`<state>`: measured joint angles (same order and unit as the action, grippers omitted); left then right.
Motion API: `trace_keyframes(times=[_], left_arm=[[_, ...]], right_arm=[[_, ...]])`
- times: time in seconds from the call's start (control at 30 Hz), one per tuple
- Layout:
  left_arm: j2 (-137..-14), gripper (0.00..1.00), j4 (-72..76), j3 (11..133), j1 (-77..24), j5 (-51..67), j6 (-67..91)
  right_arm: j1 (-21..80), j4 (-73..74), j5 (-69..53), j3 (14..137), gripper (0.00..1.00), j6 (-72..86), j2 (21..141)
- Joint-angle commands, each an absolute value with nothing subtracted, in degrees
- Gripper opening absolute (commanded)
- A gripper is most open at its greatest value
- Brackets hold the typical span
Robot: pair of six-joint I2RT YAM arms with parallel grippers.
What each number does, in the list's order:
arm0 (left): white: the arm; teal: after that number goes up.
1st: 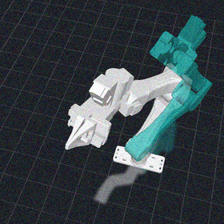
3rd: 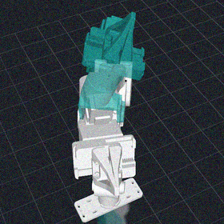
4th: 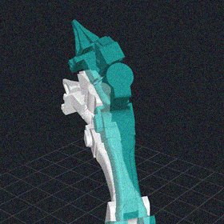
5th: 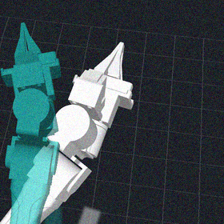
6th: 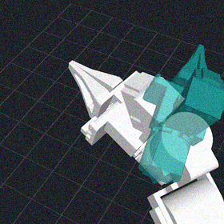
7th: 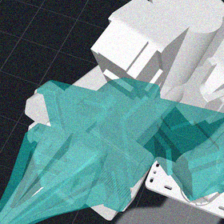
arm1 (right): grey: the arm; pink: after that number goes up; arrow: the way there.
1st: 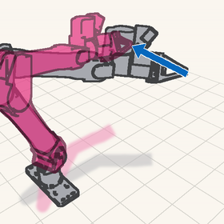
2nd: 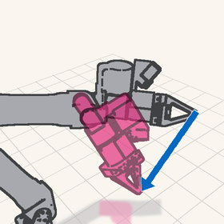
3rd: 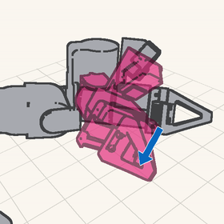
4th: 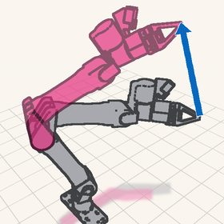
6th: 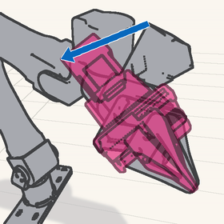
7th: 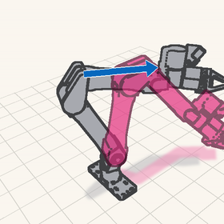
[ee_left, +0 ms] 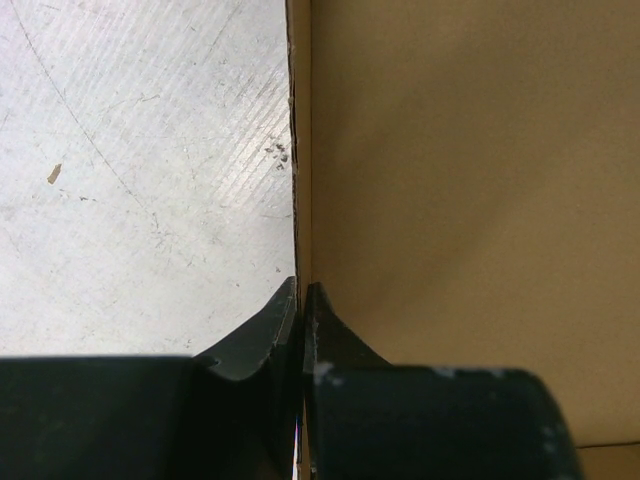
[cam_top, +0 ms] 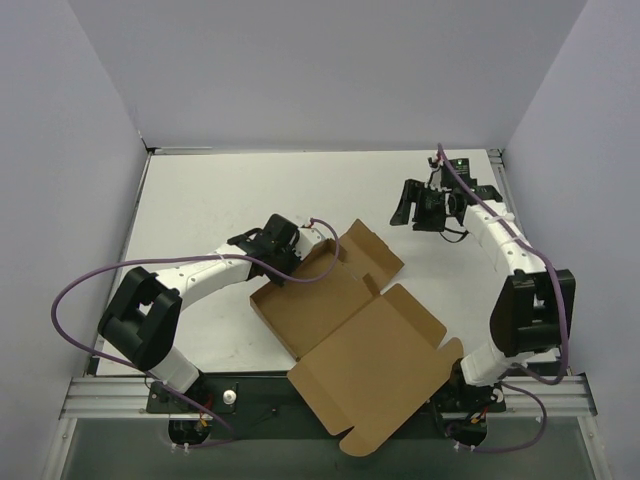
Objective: Fold the paper box
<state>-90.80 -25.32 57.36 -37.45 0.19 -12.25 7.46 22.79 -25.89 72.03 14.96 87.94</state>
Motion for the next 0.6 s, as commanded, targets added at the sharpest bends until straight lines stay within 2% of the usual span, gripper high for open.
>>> trace_keyframes(times=[0.0, 0.13, 0.3, 0.4, 0.43, 0.57], left_arm=[[-89.8, 0.00, -23.6, 59.2, -37.8, 1.2, -12.5], [-89.7, 0.00, -23.6, 59.1, -37.8, 1.1, -12.7], [-89.6, 0.00, -23.6, 59.1, -37.9, 0.7, -12.7], [-89.5, 0.00, -23.6, 59.1, -37.9, 0.7, -12.7], [-89.6, 0.00, -23.6, 59.1, -37.9, 0.7, -12.7], [-89.5, 0.00, -23.8, 59.2, -37.8, 0.4, -12.8]], right_arm=[[6.7, 22.1, -23.0, 75.8, 0.63, 13.4, 95.9], [6.3, 21.4, -24.4, 78.7, 0.62, 11.8, 105.3], [6.7, 19.9, -31.5, 78.6, 0.61, 10.4, 111.7], [7.4, 19.4, -37.0, 77.0, 0.61, 8.2, 112.7], [7.6, 19.6, -43.4, 76.3, 0.61, 6.0, 112.8], [9.2, 19.5, -54.1, 73.0, 0.61, 2.9, 111.2]])
